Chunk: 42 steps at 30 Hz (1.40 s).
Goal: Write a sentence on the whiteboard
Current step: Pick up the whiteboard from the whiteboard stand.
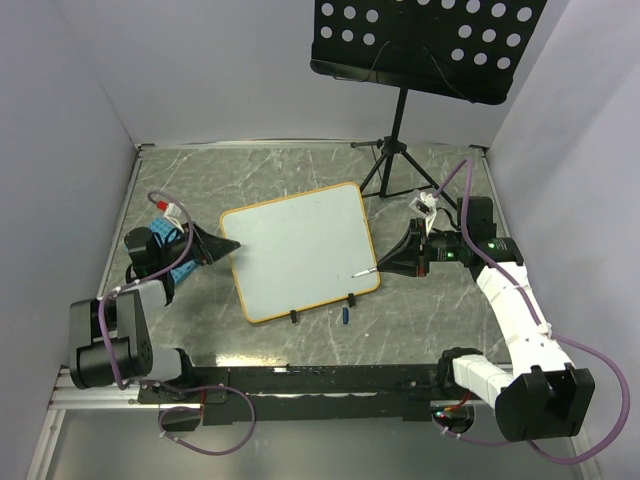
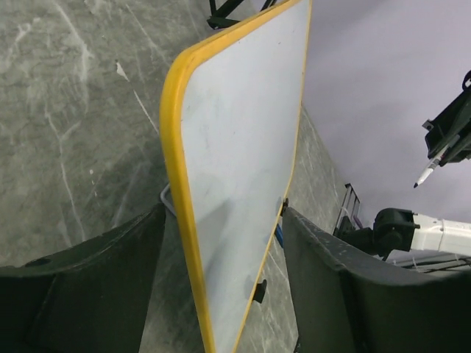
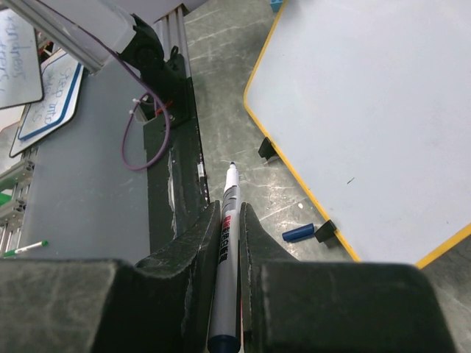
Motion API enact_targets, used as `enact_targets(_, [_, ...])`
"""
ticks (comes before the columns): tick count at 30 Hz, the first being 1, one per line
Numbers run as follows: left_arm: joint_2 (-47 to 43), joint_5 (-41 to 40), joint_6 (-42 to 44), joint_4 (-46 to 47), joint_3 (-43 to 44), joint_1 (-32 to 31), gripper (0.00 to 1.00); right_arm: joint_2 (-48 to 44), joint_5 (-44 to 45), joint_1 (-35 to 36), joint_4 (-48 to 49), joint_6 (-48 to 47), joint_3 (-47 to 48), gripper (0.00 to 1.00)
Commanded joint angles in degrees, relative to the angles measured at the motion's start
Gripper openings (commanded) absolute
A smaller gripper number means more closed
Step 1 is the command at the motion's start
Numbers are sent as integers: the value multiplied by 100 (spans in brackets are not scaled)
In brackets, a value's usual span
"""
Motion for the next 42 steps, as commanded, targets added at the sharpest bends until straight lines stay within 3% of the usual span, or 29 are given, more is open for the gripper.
enact_targets(1, [266,338,-188,846,261,-123,67,-95,-202,-39,191,-68,-26,0])
enact_targets(8, [811,383,-813,1987,410,-255,56,-68,-167,-39,200,-59,-26,0])
enact_targets(22, [1444,567,-1551,2937,525,-484,35,37,-149,-39,165,-95,-8,0])
enact_targets(26, [1444,550,-1657,3060,569,-484,1,29,-123,-39,182,-86,-17,0])
enact_targets(36, [1277,330,-3096,4728,727,-519,1,55,-123,-48,165,-103,-8,0])
enact_targets(42, [1102,163,-3293,4846,938,-625,1,64,-114,-39,156,-112,-8,0])
